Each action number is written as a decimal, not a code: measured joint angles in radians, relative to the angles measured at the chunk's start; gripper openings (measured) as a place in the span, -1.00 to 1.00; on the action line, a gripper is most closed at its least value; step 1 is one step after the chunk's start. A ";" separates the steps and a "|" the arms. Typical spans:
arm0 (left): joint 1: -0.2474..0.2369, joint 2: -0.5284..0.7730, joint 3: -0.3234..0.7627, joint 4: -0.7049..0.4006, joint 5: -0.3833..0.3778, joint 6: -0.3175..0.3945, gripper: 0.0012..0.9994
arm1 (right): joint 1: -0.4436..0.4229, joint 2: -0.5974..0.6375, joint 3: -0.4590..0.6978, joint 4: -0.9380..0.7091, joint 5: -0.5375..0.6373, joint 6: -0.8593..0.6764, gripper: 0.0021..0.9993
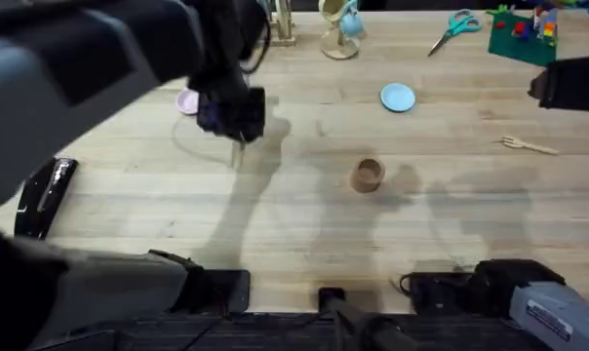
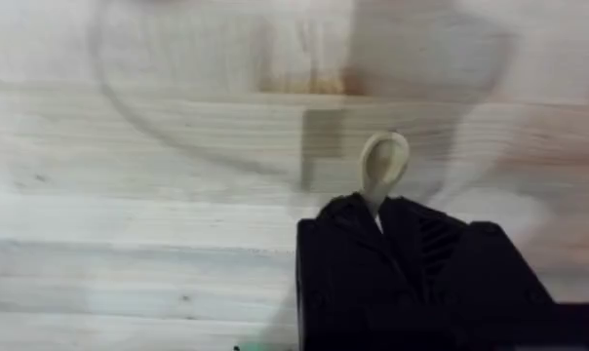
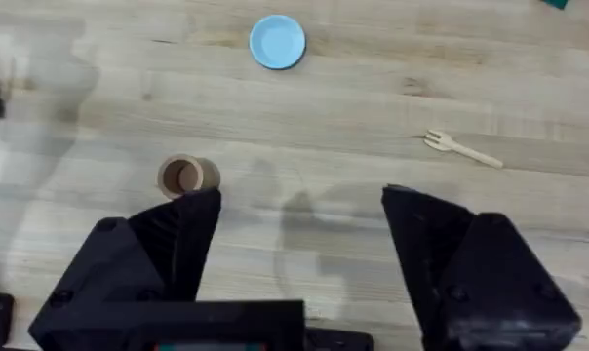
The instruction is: Pick up a utensil and set it on the pink plate, then put the other utensil in the container.
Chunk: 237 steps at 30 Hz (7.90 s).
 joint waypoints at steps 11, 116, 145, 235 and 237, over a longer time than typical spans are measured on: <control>0.005 -0.114 0.237 -0.141 -0.071 0.090 -0.92 | 0.000 0.000 0.000 0.000 0.000 0.000 0.99; 0.453 0.425 0.323 0.205 0.037 0.205 -0.51 | 0.000 0.000 0.000 -0.006 0.000 0.000 0.99; 0.336 0.125 0.618 -0.271 0.081 0.261 0.75 | 0.000 0.000 0.000 -0.006 0.000 0.000 0.99; 0.271 -0.696 -0.122 -0.240 0.839 1.392 0.99 | 0.000 0.045 0.001 -0.077 0.123 -0.146 0.99; 0.271 -0.696 -0.122 -0.239 0.841 1.407 0.99 | 0.000 0.073 0.001 -0.087 0.130 -0.204 0.97</control>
